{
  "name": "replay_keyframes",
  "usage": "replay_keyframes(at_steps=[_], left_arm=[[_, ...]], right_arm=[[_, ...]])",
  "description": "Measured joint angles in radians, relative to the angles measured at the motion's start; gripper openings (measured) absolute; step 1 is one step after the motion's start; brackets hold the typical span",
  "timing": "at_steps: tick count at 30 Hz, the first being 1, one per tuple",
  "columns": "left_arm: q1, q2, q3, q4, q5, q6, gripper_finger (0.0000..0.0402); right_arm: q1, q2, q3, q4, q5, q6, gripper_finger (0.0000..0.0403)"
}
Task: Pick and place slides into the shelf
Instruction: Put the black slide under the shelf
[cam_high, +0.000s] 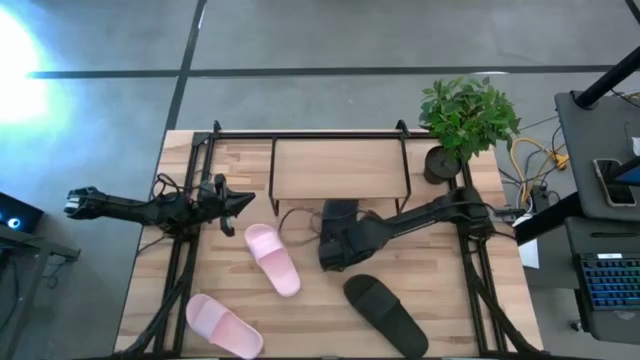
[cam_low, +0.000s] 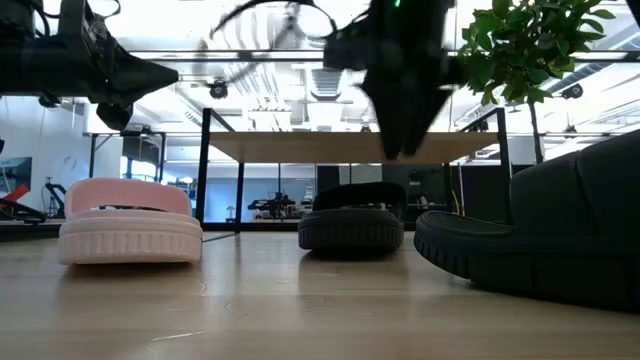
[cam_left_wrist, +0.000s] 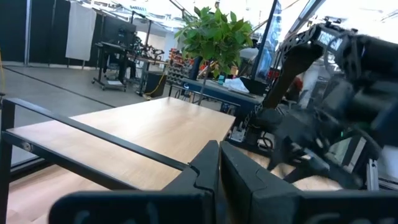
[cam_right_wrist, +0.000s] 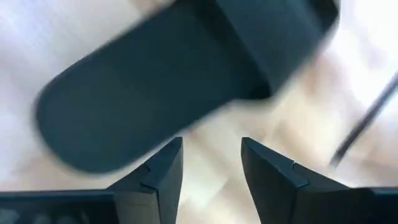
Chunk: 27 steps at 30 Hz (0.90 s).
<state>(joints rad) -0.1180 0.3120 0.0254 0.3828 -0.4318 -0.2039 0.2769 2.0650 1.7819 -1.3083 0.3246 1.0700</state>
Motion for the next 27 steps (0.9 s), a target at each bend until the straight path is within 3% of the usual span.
replay_keyframes(at_steps=[5, 9, 13, 16, 27], left_arm=[[0.000, 0.001, 0.000, 0.001, 0.007, -0.057, 0.0000], [0.000, 0.011, 0.000, -0.006, 0.010, -0.157, 0.0000], [0.000, 0.027, 0.000, -0.009, 0.017, -0.157, 0.0000], [0.000, 0.042, 0.000, -0.013, 0.021, -0.157, 0.0000], [0.000, 0.065, 0.000, -0.001, 0.109, -0.158, 0.0000]], right_arm=[[0.061, -0.082, -0.017, 0.045, -0.196, 0.473, 0.0125], [0.172, -0.131, -0.018, 0.075, -0.195, 0.842, 0.0124], [0.313, -0.145, -0.019, 0.106, -0.129, 1.200, 0.0137], [0.374, -0.142, -0.019, 0.190, -0.177, 1.226, 0.0153], [0.505, -0.054, -0.030, 0.179, -0.074, 1.259, 0.0199]])
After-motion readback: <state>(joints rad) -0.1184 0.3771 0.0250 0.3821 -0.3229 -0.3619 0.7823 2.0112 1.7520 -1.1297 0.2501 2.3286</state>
